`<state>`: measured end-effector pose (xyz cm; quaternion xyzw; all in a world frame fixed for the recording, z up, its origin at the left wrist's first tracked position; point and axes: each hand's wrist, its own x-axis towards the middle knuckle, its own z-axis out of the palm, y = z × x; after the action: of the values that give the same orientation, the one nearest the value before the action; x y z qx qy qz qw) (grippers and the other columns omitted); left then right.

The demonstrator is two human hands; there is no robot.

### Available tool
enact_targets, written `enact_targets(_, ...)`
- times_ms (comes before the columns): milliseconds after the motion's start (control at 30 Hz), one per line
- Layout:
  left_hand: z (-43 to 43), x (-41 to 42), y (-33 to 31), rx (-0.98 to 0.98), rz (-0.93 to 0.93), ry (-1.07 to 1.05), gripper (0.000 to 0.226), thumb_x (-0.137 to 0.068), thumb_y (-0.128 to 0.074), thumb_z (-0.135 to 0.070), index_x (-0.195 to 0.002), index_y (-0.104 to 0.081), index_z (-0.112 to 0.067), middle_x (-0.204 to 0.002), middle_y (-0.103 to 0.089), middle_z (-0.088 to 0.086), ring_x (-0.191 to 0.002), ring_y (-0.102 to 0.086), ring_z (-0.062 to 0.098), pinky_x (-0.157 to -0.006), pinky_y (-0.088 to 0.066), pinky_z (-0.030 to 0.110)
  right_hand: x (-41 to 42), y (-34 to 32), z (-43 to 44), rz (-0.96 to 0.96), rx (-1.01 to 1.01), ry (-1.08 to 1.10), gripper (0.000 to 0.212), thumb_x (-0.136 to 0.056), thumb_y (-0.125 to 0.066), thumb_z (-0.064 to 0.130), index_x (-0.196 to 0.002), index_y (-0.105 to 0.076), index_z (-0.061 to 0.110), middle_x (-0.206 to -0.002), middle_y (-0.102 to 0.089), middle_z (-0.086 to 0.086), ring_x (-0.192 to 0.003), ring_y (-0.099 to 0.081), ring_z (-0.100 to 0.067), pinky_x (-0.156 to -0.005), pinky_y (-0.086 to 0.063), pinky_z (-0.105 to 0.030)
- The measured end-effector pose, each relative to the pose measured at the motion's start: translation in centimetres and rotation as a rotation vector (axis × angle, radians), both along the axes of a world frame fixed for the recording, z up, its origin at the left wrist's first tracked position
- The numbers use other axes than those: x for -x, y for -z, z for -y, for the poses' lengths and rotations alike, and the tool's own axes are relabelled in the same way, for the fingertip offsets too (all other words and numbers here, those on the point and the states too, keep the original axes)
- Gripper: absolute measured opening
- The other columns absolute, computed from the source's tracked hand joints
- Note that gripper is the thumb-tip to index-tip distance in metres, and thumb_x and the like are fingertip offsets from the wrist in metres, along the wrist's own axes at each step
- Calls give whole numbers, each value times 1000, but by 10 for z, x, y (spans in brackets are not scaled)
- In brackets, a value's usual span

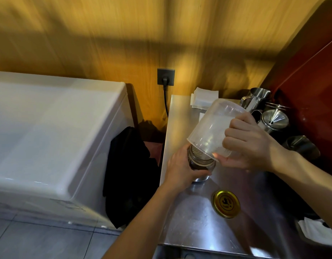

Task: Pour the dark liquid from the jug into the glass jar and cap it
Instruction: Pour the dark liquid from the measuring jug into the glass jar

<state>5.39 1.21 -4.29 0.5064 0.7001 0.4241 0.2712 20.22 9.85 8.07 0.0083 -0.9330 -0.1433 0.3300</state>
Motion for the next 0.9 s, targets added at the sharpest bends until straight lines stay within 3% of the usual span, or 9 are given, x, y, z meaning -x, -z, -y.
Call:
enact_targets(133,-2,1,2,-15,10,15,86,-52,-87,-46,-125,-45,-30,-121,-59,-5,-114,-54,17,-96,-47,44,-5,2,-2,-134,134,112,38,-79,-65,27,-53,-51,2,-50,-47,-9,-61,-33,-20,-69,-24,-29)
enact_targets(333,-4,2,8,-21,7,18,90,-50,-86,-48,-127,-42,-36,-123,-56,-13,-117,-51,12,-99,-45,36,-16,21,5,-390,424,307,40,-76,-62,35,-58,-53,1,-55,-48,-8,-65,-40,-16,-65,-31,-31)
enact_targets(467,-3,4,10,-22,32,40,89,-50,-87,-47,-125,-42,-36,-122,-56,-11,-116,-51,13,-99,-45,38,-25,48,10,-658,902,471,36,-73,-61,43,-59,-46,14,-63,-39,6,-63,-38,-4,-57,-31,-16)
enact_targets(567,-4,4,9,-28,42,47,88,-46,-85,-52,-122,-41,-40,-121,-57,-12,-116,-52,12,-99,-46,38,-33,65,11,-848,1128,512,35,-78,-67,34,-58,-42,18,-55,-38,8,-53,-36,-3,-50,-31,-14)
enact_targets(700,-5,3,10,-35,63,37,87,-42,-82,-54,-118,-41,-44,-118,-59,-11,-114,-54,12,-99,-47,39,-33,79,10,-1164,1305,473,31,-88,-56,12,-61,-43,5,-43,-43,15,-43,-37,2,-42,-30,-9)
enact_targets(800,-6,4,12,-46,53,37,86,-44,-86,-50,-118,-40,-45,-119,-59,-10,-115,-54,12,-99,-46,40,-36,90,7,-1286,1411,521,28,-91,-51,16,-64,-47,13,-55,-53,7,-42,-46,6,-39,-36,-8)
enact_targets(900,-5,4,13,-39,52,39,84,-45,-87,-51,-114,-39,-55,-119,-59,-12,-115,-54,11,-99,-47,39,-41,104,5,-1319,1441,604,30,-92,-48,20,-62,-47,17,-60,-46,1,-43,-45,8,-41,-37,-7)
